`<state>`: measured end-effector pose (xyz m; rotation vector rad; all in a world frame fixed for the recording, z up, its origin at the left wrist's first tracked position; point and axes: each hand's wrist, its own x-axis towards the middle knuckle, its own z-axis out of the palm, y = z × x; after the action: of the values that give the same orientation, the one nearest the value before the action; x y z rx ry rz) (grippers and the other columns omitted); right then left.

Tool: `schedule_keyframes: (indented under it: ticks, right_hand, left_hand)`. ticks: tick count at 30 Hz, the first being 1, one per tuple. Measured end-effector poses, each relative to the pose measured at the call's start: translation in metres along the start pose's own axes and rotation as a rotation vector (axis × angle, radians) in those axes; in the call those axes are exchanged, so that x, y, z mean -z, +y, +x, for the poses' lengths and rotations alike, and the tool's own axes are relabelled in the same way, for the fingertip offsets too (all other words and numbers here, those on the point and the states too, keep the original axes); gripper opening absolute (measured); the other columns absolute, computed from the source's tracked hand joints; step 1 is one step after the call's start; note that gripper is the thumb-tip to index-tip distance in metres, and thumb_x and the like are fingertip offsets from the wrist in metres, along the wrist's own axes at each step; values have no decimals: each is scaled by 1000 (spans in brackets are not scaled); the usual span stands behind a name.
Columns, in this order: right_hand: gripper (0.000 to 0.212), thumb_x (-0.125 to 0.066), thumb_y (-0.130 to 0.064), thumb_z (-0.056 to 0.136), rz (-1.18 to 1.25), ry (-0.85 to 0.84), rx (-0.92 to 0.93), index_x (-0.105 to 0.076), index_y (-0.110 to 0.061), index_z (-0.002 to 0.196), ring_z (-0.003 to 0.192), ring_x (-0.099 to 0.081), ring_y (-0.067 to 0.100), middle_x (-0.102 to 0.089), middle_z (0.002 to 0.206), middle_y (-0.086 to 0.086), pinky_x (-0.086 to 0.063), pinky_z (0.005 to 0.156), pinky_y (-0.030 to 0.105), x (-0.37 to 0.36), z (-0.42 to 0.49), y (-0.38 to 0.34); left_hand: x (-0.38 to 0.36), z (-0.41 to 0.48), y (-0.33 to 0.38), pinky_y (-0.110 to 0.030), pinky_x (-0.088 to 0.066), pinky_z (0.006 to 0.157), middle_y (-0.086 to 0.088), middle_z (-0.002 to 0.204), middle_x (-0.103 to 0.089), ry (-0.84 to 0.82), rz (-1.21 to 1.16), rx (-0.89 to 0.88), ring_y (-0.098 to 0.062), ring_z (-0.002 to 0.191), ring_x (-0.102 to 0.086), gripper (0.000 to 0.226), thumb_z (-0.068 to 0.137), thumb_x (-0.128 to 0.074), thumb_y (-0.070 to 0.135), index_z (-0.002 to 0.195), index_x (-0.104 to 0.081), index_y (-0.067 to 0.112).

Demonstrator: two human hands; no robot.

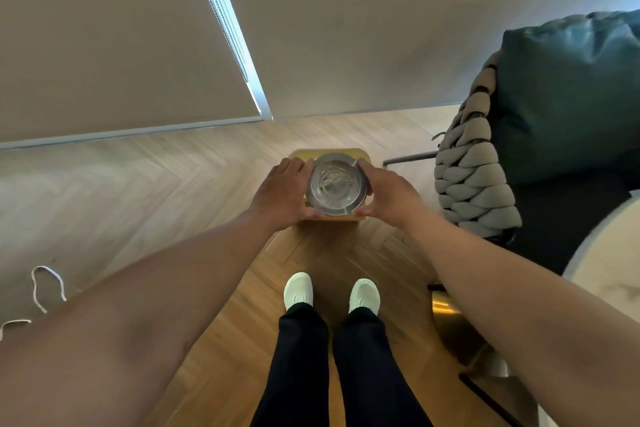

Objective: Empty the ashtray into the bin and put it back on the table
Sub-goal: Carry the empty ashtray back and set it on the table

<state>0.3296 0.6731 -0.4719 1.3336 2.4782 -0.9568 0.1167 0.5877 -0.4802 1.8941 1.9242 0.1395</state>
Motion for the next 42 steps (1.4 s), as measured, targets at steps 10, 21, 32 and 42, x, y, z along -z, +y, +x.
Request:
schedule_keyframes:
  ticks: [10, 21, 32, 42]
  right_hand:
    - [101, -89, -39, 65, -11, 28, 39, -31, -21, 145, 94, -61, 27, -66, 108, 7, -53, 78, 43, 47, -85, -51]
    - [103, -90, -38, 65, 12, 92, 74, -32, -18, 146, 95, -62, 24, -67, 111, 5, -55, 82, 43, 64, -149, -68]
    - [100, -91, -36, 64, 66, 140, 86, -32, -21, 143, 90, -62, 20, -68, 106, 3, -57, 79, 45, 72, -169, -58]
    - [101, -90, -39, 66, 61, 174, 82, -31, -21, 147, 93, -61, 15, -69, 111, 0, -56, 84, 37, 84, -183, -28]
  left_hand:
    - [61, -73, 44, -38, -42, 99, -10, 132, -51, 49, -3, 9, -27, 116, -45, 106, 60, -80, 62, 142, -36, 10]
    - [90, -118, 73, -39, -43, 97, -10, 129, -53, 78, 6, -56, -26, 114, -46, 107, 59, -79, 64, 141, -37, 9]
    - [103, -118, 93, -36, -42, 98, -6, 127, -52, 48, 14, -87, -22, 113, -44, 107, 60, -77, 66, 142, -36, 11]
    - [98, -103, 126, -38, -42, 101, -7, 134, -49, 30, 28, -83, -24, 119, -43, 108, 61, -76, 66, 145, -33, 12]
